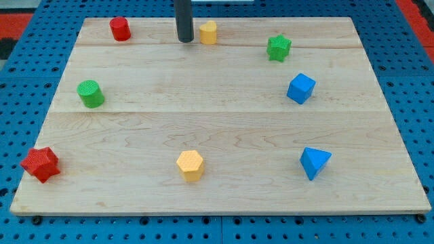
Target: Move the green star slightly to the top right of the board
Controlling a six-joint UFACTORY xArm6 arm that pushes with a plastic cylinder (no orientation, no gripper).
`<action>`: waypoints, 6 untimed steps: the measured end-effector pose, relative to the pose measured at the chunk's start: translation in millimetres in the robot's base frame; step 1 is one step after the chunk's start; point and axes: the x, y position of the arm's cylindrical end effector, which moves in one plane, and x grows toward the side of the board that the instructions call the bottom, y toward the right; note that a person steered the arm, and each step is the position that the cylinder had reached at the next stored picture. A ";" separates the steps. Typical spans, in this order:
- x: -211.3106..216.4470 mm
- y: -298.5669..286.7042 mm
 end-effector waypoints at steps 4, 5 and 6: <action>41.4 125.4; 43.2 174.0; 43.2 175.6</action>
